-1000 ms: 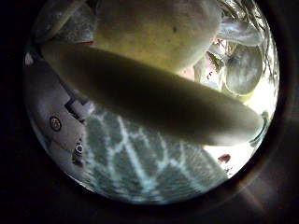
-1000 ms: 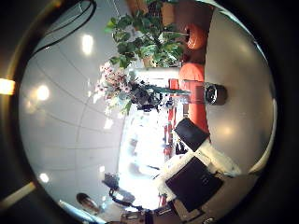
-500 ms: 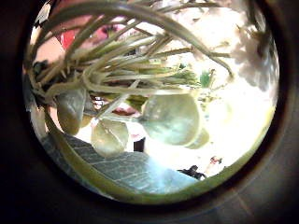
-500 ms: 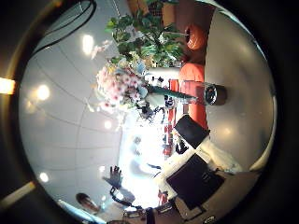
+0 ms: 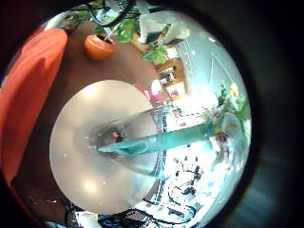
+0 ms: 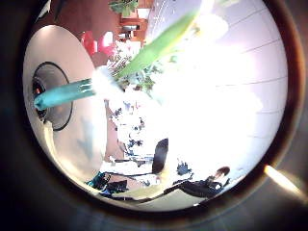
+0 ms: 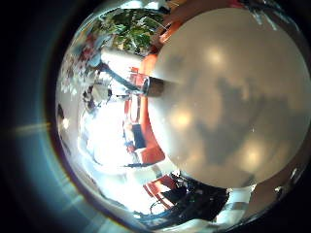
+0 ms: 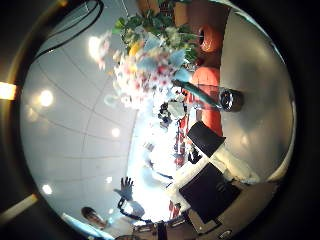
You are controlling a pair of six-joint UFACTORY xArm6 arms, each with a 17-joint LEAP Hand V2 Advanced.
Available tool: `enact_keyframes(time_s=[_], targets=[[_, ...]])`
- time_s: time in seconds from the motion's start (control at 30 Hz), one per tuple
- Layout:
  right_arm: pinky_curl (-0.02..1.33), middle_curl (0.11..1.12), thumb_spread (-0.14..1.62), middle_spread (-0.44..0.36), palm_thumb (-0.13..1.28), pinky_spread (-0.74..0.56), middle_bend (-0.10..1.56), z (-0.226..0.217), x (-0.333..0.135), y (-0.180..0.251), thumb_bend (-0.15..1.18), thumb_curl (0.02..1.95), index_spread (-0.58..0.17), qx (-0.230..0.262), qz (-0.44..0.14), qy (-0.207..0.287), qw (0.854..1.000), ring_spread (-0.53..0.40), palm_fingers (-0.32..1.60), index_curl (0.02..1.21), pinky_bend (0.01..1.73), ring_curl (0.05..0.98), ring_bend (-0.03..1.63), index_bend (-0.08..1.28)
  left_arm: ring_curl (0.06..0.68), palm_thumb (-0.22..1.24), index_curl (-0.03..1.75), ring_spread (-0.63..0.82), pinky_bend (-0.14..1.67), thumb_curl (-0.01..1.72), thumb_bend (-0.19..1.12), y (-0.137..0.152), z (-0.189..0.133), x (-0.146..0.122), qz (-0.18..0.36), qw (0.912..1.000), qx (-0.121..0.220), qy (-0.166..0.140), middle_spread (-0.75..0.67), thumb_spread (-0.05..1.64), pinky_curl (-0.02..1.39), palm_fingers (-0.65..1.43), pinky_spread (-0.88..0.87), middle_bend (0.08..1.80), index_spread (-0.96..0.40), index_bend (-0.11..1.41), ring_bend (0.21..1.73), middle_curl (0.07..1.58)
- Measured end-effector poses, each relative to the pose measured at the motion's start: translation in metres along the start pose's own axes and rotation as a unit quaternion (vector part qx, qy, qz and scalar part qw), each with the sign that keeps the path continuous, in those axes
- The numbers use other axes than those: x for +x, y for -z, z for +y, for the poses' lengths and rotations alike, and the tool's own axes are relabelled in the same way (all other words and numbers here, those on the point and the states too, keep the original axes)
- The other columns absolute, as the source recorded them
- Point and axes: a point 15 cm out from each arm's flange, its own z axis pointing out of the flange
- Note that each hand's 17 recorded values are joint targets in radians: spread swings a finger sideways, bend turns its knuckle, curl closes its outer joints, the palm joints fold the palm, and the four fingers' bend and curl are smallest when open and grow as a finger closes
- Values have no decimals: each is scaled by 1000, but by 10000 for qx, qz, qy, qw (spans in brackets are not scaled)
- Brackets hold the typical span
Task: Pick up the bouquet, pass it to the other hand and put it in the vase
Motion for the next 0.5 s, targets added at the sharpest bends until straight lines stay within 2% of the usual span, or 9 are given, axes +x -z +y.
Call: enact_keyframes(time_s=[0.1,0.3,0.5], targets=[[250,352,1019,20,734,451,213,1,-1,0,-23,529,-327,-11,1,19,10000,187,220,288,550,228,548,166,153,229,321,679,173,362,-29,19,4,1,-93,9998,190,-3,586,960,350,-165,651,148,28,140,465,255],[248,354,1018,30,734,453,210,4,-4,0,-23,529,-323,-64,-39,110,9999,188,225,288,549,229,547,166,156,234,290,686,179,352,-30,38,22,2,-159,9993,332,94,583,967,316,-142,648,156,29,142,441,220],[245,350,1018,-13,738,456,199,12,4,17,-22,532,-323,-98,-17,216,9997,189,236,291,553,224,546,164,160,237,276,683,184,344,-29,43,60,12,-279,9987,387,197,576,969,299,-124,643,158,32,147,426,201]])
